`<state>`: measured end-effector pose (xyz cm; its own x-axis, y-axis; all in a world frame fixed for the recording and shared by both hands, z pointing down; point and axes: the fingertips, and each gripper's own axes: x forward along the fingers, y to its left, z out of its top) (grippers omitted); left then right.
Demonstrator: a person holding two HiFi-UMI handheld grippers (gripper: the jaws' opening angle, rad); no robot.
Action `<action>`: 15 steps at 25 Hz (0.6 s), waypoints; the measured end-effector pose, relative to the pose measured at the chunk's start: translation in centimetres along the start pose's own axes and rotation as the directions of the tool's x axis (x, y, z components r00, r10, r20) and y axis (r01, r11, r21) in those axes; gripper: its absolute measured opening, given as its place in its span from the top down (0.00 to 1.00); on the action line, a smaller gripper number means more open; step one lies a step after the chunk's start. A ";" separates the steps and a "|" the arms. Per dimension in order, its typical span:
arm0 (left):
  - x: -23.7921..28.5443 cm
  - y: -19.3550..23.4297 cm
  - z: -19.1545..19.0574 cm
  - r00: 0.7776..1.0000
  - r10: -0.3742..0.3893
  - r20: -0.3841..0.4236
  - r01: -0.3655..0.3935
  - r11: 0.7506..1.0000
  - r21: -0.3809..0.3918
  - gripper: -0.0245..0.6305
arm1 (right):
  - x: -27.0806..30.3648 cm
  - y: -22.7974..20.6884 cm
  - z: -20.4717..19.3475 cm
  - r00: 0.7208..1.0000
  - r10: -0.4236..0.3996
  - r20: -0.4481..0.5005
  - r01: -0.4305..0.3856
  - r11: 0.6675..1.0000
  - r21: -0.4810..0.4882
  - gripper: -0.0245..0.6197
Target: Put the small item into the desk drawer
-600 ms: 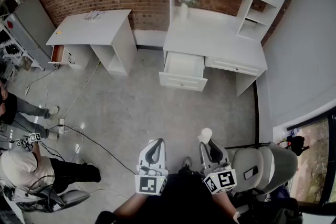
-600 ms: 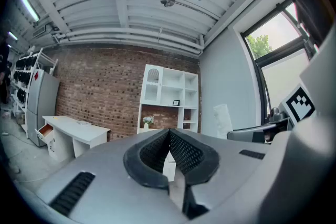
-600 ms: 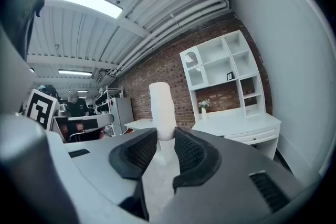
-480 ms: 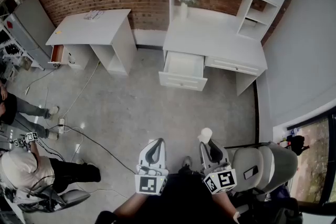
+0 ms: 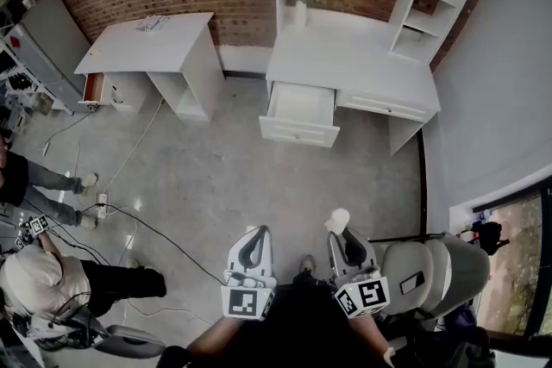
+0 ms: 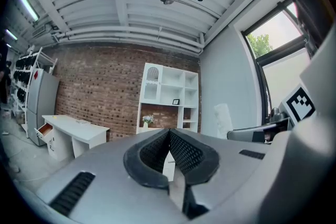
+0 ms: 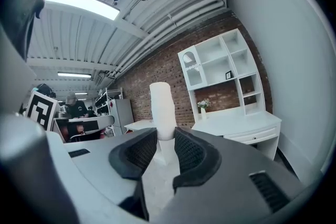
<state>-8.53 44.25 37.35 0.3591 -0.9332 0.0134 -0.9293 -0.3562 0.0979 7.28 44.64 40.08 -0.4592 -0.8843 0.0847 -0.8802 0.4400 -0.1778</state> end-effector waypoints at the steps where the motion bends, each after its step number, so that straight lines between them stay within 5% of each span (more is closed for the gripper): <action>1: 0.1 -0.1 -0.3 1.000 0.000 -0.011 0.000 1.000 0.021 0.93 | 0.0 -0.3 0.0 1.000 0.002 0.001 -0.002 1.000 0.002 0.77; 15: 4.0 -4.6 -0.1 0.999 0.040 0.000 -0.040 0.998 0.045 0.93 | 0.0 -5.9 0.7 0.998 0.065 -0.002 -0.065 0.998 0.013 0.77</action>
<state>-2.81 42.17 37.03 0.3220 -0.9466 0.0175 -0.9457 -0.3207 0.0529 12.61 41.96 40.44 -0.5154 -0.8536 0.0755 -0.8471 0.4942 -0.1957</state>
